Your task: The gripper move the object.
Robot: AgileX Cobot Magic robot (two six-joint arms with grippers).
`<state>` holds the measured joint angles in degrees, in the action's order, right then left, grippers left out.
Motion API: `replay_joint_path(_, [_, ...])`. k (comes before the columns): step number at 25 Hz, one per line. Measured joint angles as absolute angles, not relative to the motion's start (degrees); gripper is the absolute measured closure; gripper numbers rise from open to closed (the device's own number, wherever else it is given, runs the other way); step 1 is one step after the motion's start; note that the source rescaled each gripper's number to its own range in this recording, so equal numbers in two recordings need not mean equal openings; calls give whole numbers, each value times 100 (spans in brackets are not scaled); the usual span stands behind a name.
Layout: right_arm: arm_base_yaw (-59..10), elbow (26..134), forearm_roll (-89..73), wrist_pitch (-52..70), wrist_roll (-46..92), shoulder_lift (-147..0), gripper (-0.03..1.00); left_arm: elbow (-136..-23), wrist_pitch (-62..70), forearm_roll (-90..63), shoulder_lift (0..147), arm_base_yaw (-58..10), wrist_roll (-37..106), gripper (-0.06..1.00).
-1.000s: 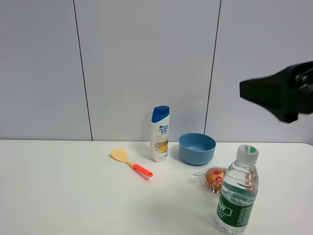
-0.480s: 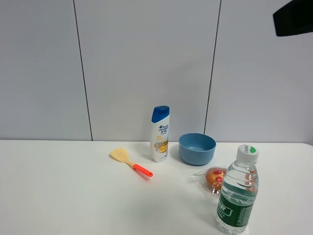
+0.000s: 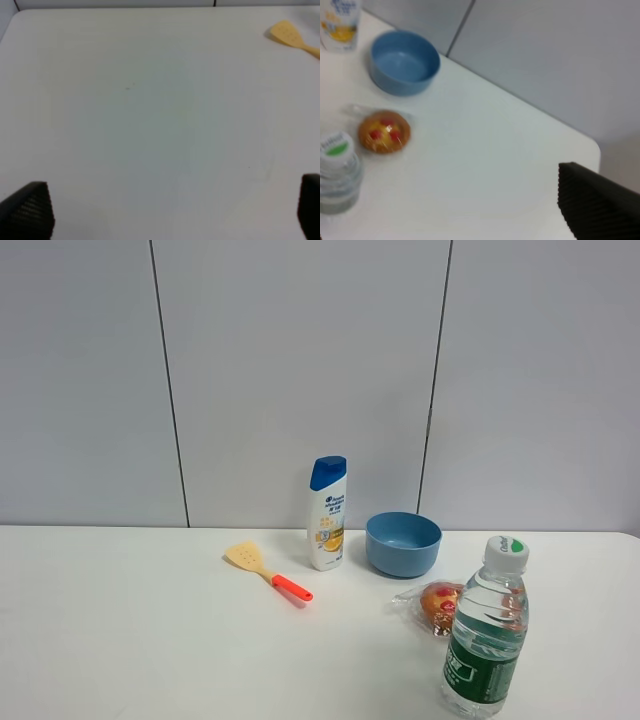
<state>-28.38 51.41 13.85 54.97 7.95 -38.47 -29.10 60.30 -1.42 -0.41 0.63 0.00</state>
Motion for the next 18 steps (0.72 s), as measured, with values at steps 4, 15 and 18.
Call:
replay_joint_path(4, [-1959,5141,1267,5829,782,-3420,-3,-2910,6030,-142,-41,63,0,-6])
replay_joint_path(15, [-556,4930,1143,6635,-384,-1723,5,-2910,6030,-142,-41,63,0,-6])
replay_joint_path(18, [-548,4476,1269,6683,-598,-905,6,-2910,6030,-142,-41,63,0,-6])
